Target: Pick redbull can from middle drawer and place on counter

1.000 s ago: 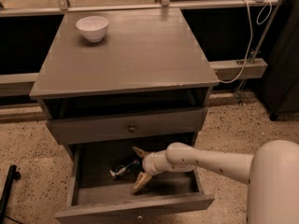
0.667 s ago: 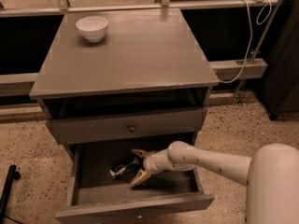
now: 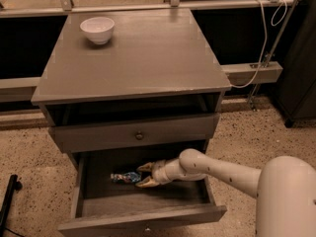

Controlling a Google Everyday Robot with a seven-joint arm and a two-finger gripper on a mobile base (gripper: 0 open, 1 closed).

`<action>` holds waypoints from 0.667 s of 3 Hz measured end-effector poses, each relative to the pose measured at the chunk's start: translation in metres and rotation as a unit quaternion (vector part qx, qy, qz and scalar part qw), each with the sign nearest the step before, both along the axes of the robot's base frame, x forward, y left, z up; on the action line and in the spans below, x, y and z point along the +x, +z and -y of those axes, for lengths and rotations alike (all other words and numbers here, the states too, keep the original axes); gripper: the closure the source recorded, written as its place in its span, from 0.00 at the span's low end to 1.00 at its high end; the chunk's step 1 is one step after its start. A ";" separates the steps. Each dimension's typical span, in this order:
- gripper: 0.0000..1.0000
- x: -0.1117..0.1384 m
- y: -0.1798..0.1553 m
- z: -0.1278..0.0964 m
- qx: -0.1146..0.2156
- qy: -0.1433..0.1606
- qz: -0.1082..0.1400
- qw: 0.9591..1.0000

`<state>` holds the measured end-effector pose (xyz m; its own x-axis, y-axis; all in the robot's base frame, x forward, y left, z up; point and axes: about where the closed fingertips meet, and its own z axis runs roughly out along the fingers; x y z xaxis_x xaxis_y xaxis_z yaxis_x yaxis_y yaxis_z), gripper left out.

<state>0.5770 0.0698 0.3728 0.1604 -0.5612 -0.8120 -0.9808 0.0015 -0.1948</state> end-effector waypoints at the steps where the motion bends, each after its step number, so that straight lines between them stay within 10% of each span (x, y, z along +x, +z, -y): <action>1: 0.87 -0.003 0.011 0.002 0.043 0.009 0.000 0.999; 2: 1.00 -0.010 0.041 0.008 0.115 0.026 0.025 0.993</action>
Offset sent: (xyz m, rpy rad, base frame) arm -0.0261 -0.0303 0.1067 0.4689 -0.1965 0.1291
